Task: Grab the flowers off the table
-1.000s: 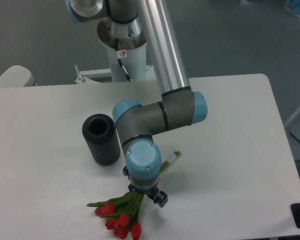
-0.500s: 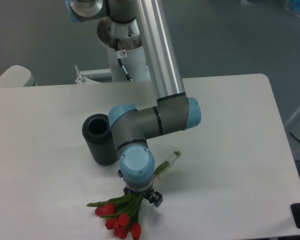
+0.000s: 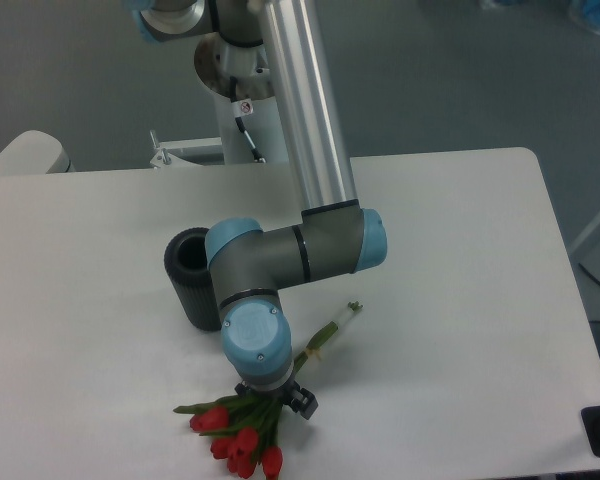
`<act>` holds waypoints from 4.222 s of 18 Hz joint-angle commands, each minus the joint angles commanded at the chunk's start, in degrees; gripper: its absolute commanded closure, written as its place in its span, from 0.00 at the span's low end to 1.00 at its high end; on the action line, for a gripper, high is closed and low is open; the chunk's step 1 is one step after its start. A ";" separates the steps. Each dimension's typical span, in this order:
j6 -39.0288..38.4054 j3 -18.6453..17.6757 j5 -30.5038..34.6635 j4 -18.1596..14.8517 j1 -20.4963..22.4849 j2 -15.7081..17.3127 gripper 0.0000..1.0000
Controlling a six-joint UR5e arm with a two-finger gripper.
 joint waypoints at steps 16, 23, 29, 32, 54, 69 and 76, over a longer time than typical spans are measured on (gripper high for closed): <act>3.87 0.52 -0.53 -1.05 3.34 5.27 0.76; 8.69 2.37 -2.45 -1.23 7.38 7.47 0.75; 14.23 6.06 -3.08 -5.36 9.75 7.73 0.79; 16.43 6.15 -3.08 -7.03 10.98 8.61 0.79; 18.46 5.45 -2.72 -7.03 10.99 8.61 0.79; 21.01 6.06 -2.64 -7.29 11.87 8.44 0.79; 21.01 5.80 -2.64 -7.29 11.95 8.53 0.79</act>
